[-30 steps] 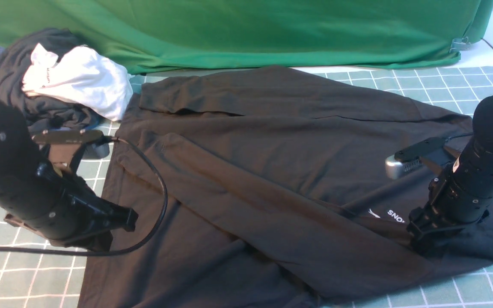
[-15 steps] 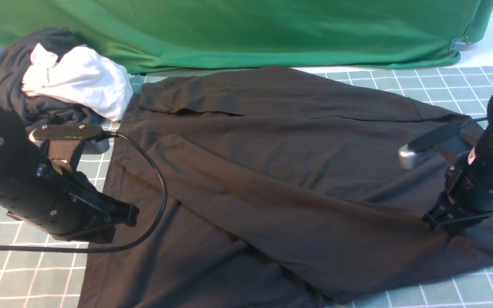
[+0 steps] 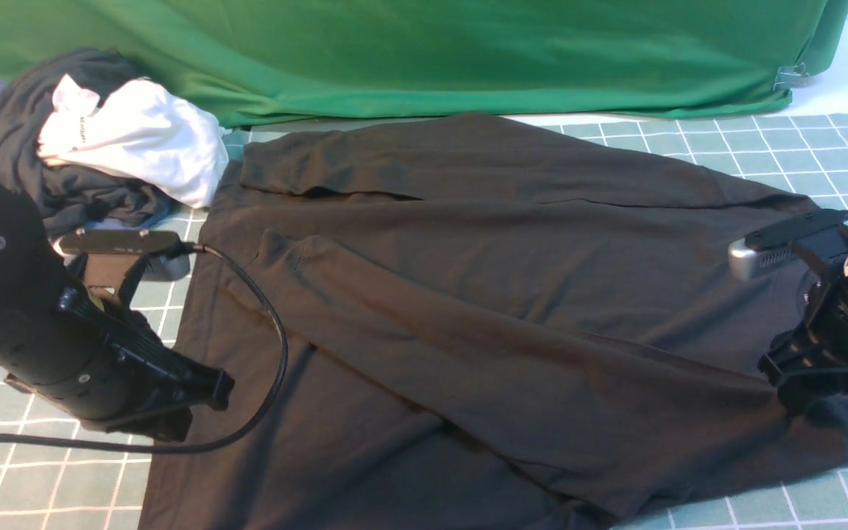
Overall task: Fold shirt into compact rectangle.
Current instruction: 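Grab the top left corner of the dark shirt with the left gripper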
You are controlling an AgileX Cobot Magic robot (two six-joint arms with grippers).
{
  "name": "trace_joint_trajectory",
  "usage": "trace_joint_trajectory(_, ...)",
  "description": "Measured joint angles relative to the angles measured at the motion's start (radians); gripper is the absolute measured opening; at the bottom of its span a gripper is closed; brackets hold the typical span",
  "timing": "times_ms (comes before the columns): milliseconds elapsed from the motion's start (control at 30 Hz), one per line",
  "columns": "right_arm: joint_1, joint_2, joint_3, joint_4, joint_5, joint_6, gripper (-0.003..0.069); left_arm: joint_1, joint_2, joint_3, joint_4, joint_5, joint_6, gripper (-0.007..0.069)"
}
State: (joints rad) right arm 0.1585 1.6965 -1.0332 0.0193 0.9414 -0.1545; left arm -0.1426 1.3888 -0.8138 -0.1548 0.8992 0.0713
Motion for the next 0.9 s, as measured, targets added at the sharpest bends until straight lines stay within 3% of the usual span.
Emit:
trace_joint_trajectory(67, 0.003, -0.034, -0.009, 0.016, 0.074, 0.008, 0.0547, 0.000, 0.000, 0.000, 0.000, 0.016, 0.010, 0.0011)
trace_joint_trajectory(167, 0.026, -0.093, -0.002, 0.055, 0.114, 0.000, 0.0527, 0.000, 0.000, 0.000, 0.000, 0.023, 0.010, 0.0011)
trace_joint_trajectory(267, 0.149, -0.206, 0.061, 0.173, 0.113, -0.040, 0.0446, 0.000, 0.000, 0.000, -0.003, 0.025, 0.010, 0.0011)
trace_joint_trajectory(400, 0.361, -0.268, 0.154, 0.228, 0.012, -0.057, 0.0429, 0.000, 0.000, 0.000, -0.003, 0.025, 0.010, 0.0011)
trace_joint_trajectory(433, 0.373, -0.269, 0.154, 0.228, 0.012, -0.057, 0.0430, 0.000, 0.000, 0.000, -0.003, 0.025, 0.010, 0.0011)
trace_joint_trajectory(467, 0.472, -0.269, 0.186, 0.216, -0.079, -0.057, 0.0447, 0.000, 0.000, 0.000, -0.003, 0.024, 0.010, 0.0011)
trace_joint_trajectory(633, 0.640, -0.219, 0.206, 0.102, -0.225, -0.035, 0.0514, 0.000, 0.000, 0.000, -0.003, 0.015, 0.010, 0.0011)
trace_joint_trajectory(900, 0.664, -0.086, 0.206, -0.019, -0.310, -0.002, 0.0525, 0.000, 0.000, 0.000, -0.003, -0.011, 0.009, 0.0011)
